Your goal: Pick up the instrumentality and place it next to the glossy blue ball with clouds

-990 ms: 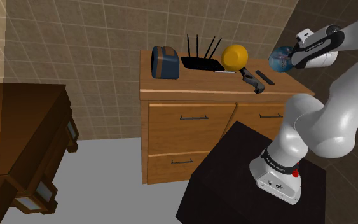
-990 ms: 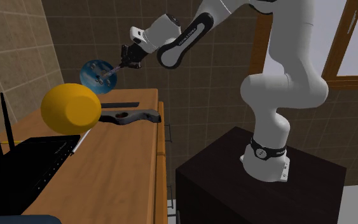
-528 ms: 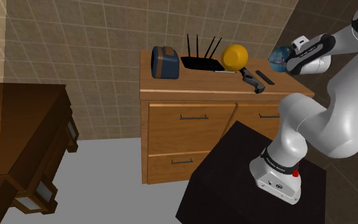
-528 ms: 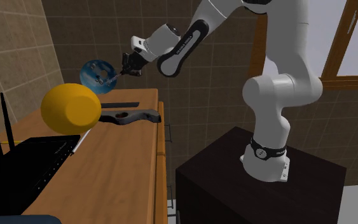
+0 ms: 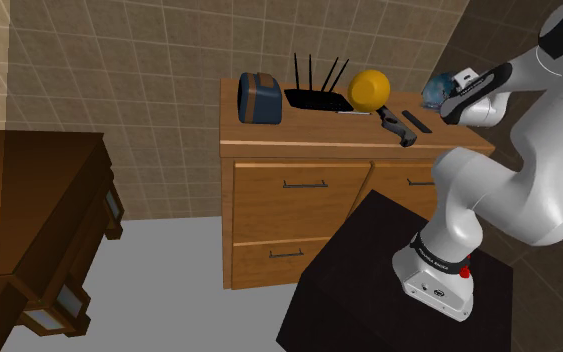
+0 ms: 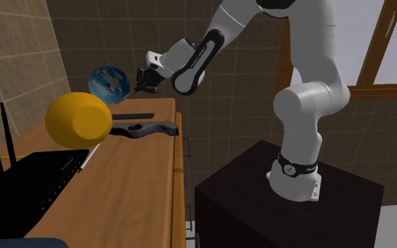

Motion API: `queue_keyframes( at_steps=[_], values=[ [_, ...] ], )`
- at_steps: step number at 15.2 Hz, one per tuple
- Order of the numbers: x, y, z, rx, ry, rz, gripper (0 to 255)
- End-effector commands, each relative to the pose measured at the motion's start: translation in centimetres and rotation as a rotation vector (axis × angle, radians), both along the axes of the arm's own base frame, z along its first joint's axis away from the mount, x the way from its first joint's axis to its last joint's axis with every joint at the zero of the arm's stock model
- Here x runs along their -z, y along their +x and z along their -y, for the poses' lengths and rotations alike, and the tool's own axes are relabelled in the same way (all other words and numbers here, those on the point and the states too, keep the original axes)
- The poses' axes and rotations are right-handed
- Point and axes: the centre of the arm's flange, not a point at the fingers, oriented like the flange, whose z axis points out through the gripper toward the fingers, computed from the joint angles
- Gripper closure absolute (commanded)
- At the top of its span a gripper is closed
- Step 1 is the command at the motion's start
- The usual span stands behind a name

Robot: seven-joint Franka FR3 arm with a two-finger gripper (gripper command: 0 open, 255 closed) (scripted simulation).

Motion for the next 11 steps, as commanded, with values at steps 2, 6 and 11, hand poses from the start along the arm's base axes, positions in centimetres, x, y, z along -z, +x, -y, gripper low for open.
queue_keyframes(
  at_steps=[2, 6, 11],
  values=[
    [1.7, -0.1, 0.0, 0.000, -0.001, -0.001, 255],
    [3.8, -0.1, 0.0, 0.000, -0.001, -0.001, 255],
    [6.4, -0.1, 0.0, 0.000, -0.001, -0.001, 255]
  ],
)
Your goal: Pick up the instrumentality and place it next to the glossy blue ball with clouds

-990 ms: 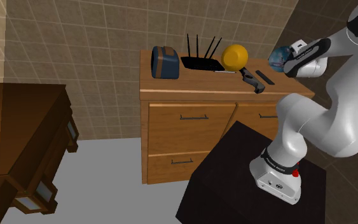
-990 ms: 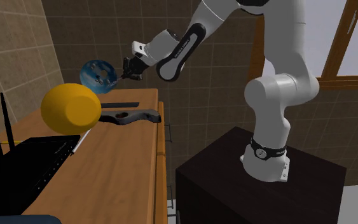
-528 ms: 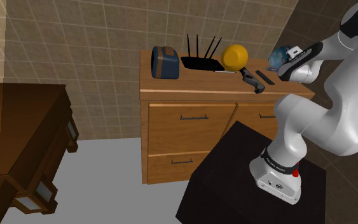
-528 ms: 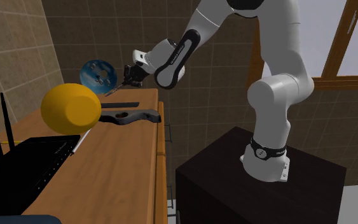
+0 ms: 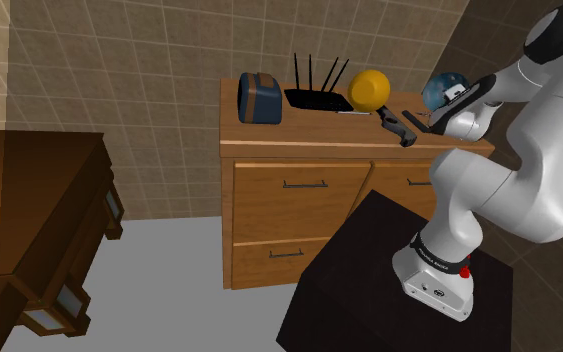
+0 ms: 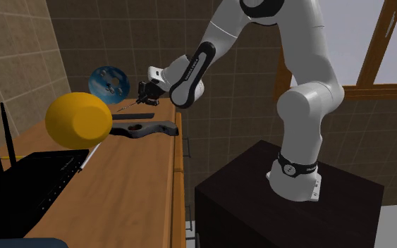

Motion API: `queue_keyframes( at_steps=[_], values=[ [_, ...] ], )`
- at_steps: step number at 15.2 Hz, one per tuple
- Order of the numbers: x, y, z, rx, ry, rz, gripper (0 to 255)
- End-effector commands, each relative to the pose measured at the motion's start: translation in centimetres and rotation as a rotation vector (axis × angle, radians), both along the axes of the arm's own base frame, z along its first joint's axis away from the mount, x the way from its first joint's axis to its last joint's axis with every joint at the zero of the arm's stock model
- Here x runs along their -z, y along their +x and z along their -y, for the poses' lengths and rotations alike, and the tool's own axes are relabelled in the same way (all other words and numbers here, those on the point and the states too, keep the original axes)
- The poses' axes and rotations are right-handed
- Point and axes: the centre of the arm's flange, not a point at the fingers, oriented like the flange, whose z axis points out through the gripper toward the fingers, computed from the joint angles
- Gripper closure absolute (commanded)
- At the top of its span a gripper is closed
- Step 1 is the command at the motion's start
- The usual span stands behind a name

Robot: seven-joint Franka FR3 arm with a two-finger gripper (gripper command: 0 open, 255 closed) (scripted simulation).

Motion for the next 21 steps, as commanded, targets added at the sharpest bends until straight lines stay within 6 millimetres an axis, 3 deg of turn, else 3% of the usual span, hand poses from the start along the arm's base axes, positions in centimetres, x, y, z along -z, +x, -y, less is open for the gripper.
queue_keyframes(
  at_steps=[1, 5, 13, 14, 19, 21],
  values=[
    [1.1, -0.1, 0.0, 0.000, 0.000, 0.000, 255],
    [3.1, -0.1, 0.0, 0.000, 0.000, 0.000, 255],
    [3.1, -0.1, 0.0, 0.000, 0.000, 0.000, 255],
    [3.1, -0.1, 0.0, 0.000, 0.000, 0.000, 0],
    [3.1, -0.1, 0.0, 0.000, 0.000, 0.000, 0],
    [1.6, -0.9, -2.0, 0.000, 0.000, 0.000, 0]
  ],
)
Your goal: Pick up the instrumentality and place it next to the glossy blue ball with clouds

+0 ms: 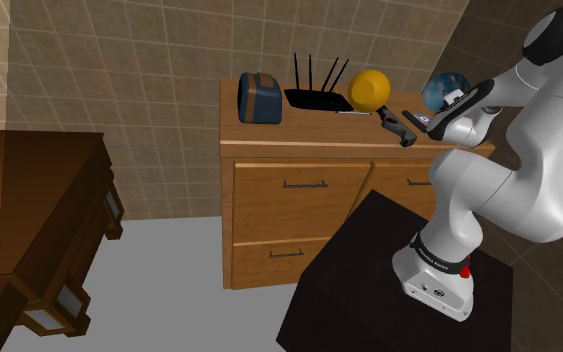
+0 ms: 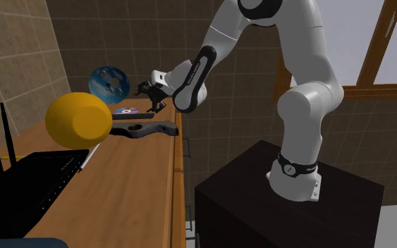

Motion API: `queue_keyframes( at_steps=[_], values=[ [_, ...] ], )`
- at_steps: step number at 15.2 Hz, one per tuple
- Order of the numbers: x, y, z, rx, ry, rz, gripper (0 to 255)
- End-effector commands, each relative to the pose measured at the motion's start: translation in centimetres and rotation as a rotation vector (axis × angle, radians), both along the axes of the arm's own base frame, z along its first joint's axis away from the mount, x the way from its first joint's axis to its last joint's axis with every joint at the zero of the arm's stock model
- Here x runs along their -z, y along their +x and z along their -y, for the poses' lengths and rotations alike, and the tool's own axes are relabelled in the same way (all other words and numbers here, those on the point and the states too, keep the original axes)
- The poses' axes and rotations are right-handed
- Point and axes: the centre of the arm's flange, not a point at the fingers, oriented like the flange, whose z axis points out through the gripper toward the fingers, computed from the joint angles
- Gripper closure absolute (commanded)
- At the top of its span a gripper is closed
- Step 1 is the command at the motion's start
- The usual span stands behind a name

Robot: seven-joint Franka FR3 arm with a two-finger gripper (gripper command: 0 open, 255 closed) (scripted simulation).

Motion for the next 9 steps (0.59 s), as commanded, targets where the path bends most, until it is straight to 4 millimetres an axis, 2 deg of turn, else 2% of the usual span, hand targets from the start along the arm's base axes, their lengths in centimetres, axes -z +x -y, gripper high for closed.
queue_keyframes(
  at_steps=[1, 2, 9],
  values=[
    [-0.65, -0.65, -1.79, 0.001, 0.021, -0.007, 0],
    [-1.25, -1.00, -2.57, 0.001, 0.021, -0.007, 0],
    [-1.25, -1.00, -2.57, 0.001, 0.021, -0.007, 0]
  ],
)
